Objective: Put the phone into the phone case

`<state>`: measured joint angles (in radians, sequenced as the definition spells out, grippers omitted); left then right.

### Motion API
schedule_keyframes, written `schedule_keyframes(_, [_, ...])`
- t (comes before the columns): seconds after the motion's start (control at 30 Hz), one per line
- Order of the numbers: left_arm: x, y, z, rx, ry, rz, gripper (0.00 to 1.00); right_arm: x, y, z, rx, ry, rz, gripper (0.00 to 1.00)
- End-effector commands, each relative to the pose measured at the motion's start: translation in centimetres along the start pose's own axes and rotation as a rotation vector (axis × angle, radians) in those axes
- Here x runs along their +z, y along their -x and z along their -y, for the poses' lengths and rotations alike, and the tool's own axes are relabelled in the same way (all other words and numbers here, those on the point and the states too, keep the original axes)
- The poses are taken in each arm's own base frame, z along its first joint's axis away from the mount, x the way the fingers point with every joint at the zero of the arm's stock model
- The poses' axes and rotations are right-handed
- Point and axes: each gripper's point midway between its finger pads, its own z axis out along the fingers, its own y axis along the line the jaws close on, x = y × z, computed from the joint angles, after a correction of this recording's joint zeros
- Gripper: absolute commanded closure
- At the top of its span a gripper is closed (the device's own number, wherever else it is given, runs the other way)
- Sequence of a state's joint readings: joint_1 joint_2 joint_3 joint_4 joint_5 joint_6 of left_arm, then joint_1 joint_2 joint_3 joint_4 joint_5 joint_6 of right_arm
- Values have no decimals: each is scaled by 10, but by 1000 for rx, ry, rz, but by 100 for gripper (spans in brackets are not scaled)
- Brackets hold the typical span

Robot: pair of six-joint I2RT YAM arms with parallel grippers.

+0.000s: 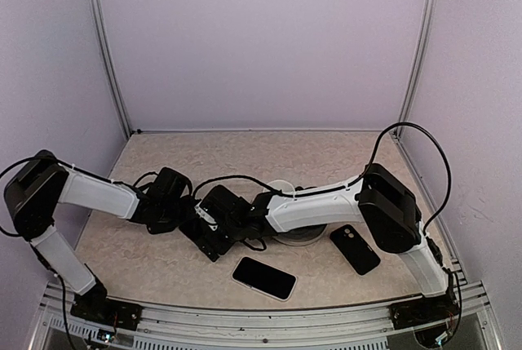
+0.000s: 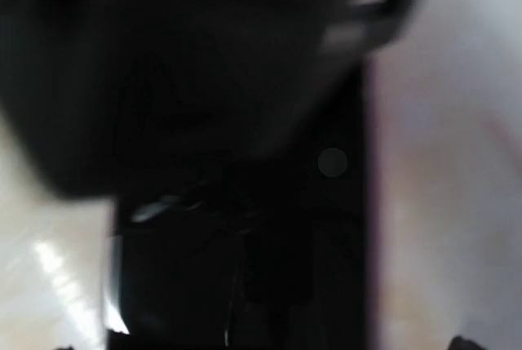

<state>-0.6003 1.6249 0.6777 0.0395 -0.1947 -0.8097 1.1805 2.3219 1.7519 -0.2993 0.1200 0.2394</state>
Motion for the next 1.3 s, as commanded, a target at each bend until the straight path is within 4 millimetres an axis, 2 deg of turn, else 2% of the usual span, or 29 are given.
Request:
schedule_keyframes(0.0, [-5,-46,-29,-11,83,-167,57,-11,25,-10,-40,28,60,1])
schedule_keyframes(0.1, [-22,-35,-31,-78,75,-112,54,3,16,-7,-48,2,-8,1])
schedule_keyframes(0.2, [-51,-2,-39,-161,99,23,42,10,8,-7,-42,-1,-28,1])
schedule_keyframes(0.3, [-82,31,-52,-235,138,165,29,15,9,-3,-50,-21,-30,1])
schedule_keyframes(0.37, [-95,45,-58,-265,145,224,23,22,11,-5,-65,-19,-40,1])
schedule_keyframes(0.47, [-108,60,-58,-276,126,264,21,32,9,-11,-89,8,-79,1])
schedule_keyframes(0.6, [-108,61,-60,-259,145,251,21,41,3,-15,-96,22,-122,1])
schedule_keyframes(0.73, [-103,55,-60,-258,144,227,21,41,-6,-12,-60,13,-160,1])
schedule_keyframes(0.93, [-103,57,-57,-248,134,230,21,38,-8,-12,-12,89,-196,1])
schedule_keyframes(1.03, [-104,58,-57,-242,135,230,21,36,-13,7,22,31,-246,4])
schedule_keyframes(1.27, [-104,57,-59,-240,140,231,21,47,-50,-4,21,54,-349,14])
